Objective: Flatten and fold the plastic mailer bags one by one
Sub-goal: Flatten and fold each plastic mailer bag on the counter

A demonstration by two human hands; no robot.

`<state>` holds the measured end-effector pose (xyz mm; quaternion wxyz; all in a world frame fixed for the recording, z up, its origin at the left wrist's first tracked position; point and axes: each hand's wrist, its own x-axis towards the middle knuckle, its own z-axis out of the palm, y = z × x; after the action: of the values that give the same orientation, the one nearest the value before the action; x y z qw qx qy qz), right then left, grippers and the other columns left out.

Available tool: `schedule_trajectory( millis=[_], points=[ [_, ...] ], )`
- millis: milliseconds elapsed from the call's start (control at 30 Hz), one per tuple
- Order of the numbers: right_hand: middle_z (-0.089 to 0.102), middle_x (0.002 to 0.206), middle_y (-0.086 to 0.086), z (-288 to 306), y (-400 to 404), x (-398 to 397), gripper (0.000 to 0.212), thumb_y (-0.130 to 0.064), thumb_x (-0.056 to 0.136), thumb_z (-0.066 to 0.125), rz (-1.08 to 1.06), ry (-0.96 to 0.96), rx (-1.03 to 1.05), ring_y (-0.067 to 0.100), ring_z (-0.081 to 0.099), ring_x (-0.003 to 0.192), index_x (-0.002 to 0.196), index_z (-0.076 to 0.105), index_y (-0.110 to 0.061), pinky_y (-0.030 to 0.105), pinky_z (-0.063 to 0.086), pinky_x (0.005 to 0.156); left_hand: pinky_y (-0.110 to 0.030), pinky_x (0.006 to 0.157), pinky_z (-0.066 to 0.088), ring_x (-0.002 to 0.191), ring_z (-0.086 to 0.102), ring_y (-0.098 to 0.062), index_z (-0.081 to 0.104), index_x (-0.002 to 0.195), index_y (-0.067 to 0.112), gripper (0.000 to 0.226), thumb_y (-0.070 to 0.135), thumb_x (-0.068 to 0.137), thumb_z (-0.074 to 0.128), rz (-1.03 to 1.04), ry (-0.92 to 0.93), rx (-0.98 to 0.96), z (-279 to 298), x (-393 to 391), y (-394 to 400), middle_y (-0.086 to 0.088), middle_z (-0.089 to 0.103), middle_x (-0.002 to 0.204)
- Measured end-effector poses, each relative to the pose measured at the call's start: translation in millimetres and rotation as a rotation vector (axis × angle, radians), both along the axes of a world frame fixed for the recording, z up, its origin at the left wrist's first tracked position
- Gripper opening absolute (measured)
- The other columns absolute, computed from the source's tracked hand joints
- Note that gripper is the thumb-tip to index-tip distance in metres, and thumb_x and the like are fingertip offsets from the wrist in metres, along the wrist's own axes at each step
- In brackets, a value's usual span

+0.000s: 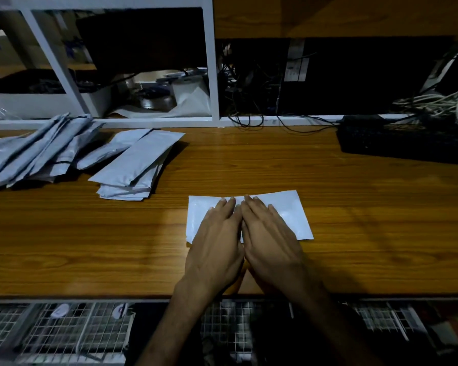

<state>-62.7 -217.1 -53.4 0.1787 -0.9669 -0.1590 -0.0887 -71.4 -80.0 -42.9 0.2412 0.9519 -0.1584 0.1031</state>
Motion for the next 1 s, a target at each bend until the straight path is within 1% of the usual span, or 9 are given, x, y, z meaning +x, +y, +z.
schedule_trajectory(
  millis=[67, 133, 200, 333, 533, 700, 767, 900, 1000],
  points=[
    [0.026, 0.169, 0.006, -1.6, -0.8, -0.1, 0.070, -0.034, 0.099, 0.007, 0.004, -0.016, -0.012, 0.016, 0.015, 0.159, 0.161, 0.031, -0.012, 0.033, 0.002, 0.129, -0.031, 0.128, 0.008, 0.157, 0.019, -0.015, 0.036, 0.159, 0.023, 0.073, 0.029, 0.090, 0.013, -0.004, 0.017, 0.048, -1.8, 0.9, 1.7, -0.002, 0.034, 0.166],
    [0.025, 0.170, 0.006, -0.5, -0.6, -1.5, 0.076, -0.039, 0.097, 0.001, -0.003, -0.025, -0.033, 0.016, 0.015, 0.159, 0.162, 0.030, -0.012, 0.034, 0.004, 0.129, -0.034, 0.129, 0.005, 0.158, 0.012, -0.013, 0.028, 0.163, 0.024, 0.066, 0.029, 0.097, 0.017, 0.000, 0.042, 0.110, -2.9, 0.7, 2.1, 0.001, 0.026, 0.170],
    [0.028, 0.168, 0.007, -1.0, -0.6, -3.0, 0.074, -0.039, 0.099, 0.003, -0.020, -0.041, -0.057, 0.018, 0.019, 0.158, 0.160, 0.033, -0.011, 0.039, 0.011, 0.129, -0.037, 0.130, 0.004, 0.159, 0.007, -0.013, 0.023, 0.164, 0.023, 0.064, 0.033, 0.101, 0.016, 0.013, 0.059, 0.174, -2.2, 0.2, 1.9, 0.002, 0.021, 0.172],
    [0.042, 0.161, 0.013, -4.1, -1.7, -5.4, 0.063, -0.033, 0.105, 0.017, -0.064, -0.089, -0.102, 0.025, 0.035, 0.152, 0.153, 0.047, -0.006, 0.049, 0.031, 0.123, -0.040, 0.130, 0.002, 0.160, 0.004, -0.015, 0.017, 0.166, 0.021, 0.080, 0.045, 0.093, -0.005, 0.040, 0.086, 0.245, 2.3, -1.1, -0.5, 0.003, 0.015, 0.173],
    [0.043, 0.160, 0.016, -3.9, -2.1, -6.6, 0.062, -0.034, 0.105, 0.019, -0.091, -0.114, -0.119, 0.029, 0.038, 0.150, 0.151, 0.049, -0.005, 0.050, 0.035, 0.121, -0.042, 0.130, 0.001, 0.160, 0.000, -0.015, 0.013, 0.166, 0.022, 0.083, 0.047, 0.090, -0.011, 0.086, 0.100, 0.289, 3.7, -2.2, -2.1, 0.004, 0.009, 0.174],
    [0.036, 0.164, 0.016, -4.1, -2.5, -7.2, 0.065, -0.038, 0.106, 0.015, -0.103, -0.091, -0.141, 0.029, 0.031, 0.154, 0.155, 0.043, -0.006, 0.049, 0.027, 0.125, -0.042, 0.130, -0.001, 0.160, -0.004, -0.015, 0.011, 0.166, 0.024, 0.085, 0.049, 0.089, -0.012, 0.124, 0.124, 0.288, 3.6, -2.3, -3.9, 0.004, 0.004, 0.174],
    [0.036, 0.163, 0.017, -5.1, -2.3, -6.2, 0.065, -0.039, 0.106, 0.016, -0.119, -0.093, -0.144, 0.029, 0.031, 0.154, 0.155, 0.044, -0.006, 0.048, 0.027, 0.125, -0.043, 0.130, -0.002, 0.160, -0.004, -0.015, 0.010, 0.166, 0.024, 0.082, 0.049, 0.091, -0.010, 0.139, 0.131, 0.288, 3.6, -2.2, -4.2, 0.004, 0.003, 0.174],
    [0.039, 0.161, 0.019, -8.0, -2.6, -4.9, 0.062, -0.041, 0.106, 0.025, -0.163, -0.111, -0.150, 0.030, 0.033, 0.153, 0.152, 0.047, -0.005, 0.048, 0.029, 0.124, -0.044, 0.129, -0.004, 0.160, -0.007, -0.014, 0.007, 0.167, 0.024, 0.072, 0.045, 0.099, 0.003, 0.171, 0.154, 0.292, 3.6, -1.4, -4.7, 0.005, -0.002, 0.174],
    [0.038, 0.162, 0.017, -7.6, -1.8, -5.0, 0.066, -0.045, 0.105, 0.025, -0.197, -0.112, -0.142, 0.028, 0.032, 0.154, 0.153, 0.046, -0.006, 0.045, 0.026, 0.126, -0.049, 0.129, -0.002, 0.160, -0.008, -0.015, 0.005, 0.167, 0.024, 0.075, 0.048, 0.096, -0.002, 0.186, 0.163, 0.304, 4.1, -1.5, -5.2, 0.005, -0.003, 0.174]
  ],
)
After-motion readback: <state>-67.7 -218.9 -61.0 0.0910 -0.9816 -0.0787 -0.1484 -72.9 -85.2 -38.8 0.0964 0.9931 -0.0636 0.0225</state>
